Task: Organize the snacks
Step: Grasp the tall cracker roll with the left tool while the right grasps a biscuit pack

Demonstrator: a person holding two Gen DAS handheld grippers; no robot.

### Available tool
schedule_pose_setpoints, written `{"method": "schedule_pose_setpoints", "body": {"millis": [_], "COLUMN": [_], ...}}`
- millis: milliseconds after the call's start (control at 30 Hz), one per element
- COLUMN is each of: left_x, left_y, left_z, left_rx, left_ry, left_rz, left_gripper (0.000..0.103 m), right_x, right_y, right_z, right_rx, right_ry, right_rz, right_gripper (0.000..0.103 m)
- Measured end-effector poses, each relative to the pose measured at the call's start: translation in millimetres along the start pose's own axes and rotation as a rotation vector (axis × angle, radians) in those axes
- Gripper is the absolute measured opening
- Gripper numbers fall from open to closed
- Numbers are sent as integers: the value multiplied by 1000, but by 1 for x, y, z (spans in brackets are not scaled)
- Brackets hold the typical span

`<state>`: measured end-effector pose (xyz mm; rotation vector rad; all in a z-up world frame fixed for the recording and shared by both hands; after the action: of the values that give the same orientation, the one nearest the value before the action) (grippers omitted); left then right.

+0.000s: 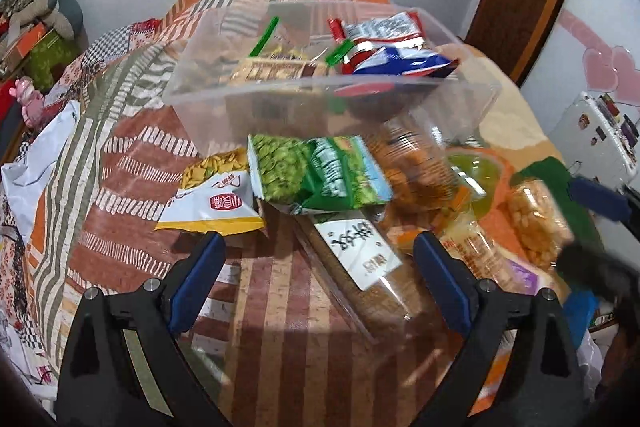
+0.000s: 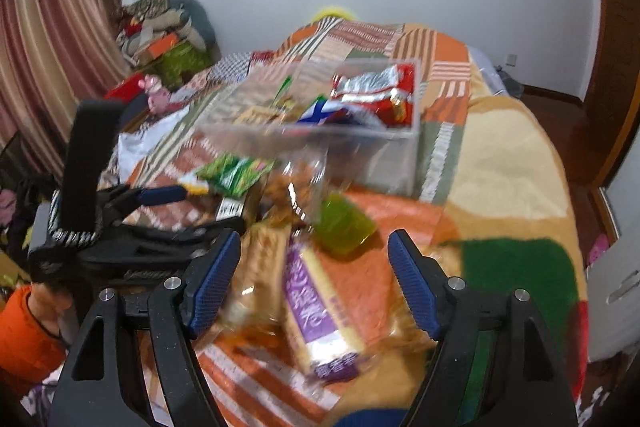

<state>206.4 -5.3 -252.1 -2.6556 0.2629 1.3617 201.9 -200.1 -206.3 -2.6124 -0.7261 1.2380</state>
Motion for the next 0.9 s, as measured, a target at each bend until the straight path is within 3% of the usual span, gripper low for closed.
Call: {"method": "schedule_pose_setpoints", "body": {"millis": [300,500,700,900], "left_x": [-6,-19,-25,-21], "left_y": [-31,-39,-32,-23], "left_z": [31,49,42,41], "left_rx": [-103,-113,-90,-80], "left_ry": [-15,-24,2,-13], "left_rz": [6,17,47,81], "left_gripper": [96,82,67,55], "right_x": [11,17,23,44], "right_y": [-11,-29,-44,-53], "right_z": [21,35,39,50], "right_rx": [-26,-52,-84,-88], "right_ry": [-50,-88,-116,-193], "right_rz": [-24,-61,-108,-144], "right_gripper": [73,72,52,45]}}
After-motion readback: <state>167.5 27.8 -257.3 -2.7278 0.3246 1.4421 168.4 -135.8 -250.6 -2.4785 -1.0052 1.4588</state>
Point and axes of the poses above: each gripper's, at about its wrist camera, not at the fingertips, and x roughly the way its jaws point, y to its right, z to its underside, the point moved 9 cm from there along x, roughly the way its jaws point, and after that the axes turned 13 degrees about x, right-handed, at the moved point
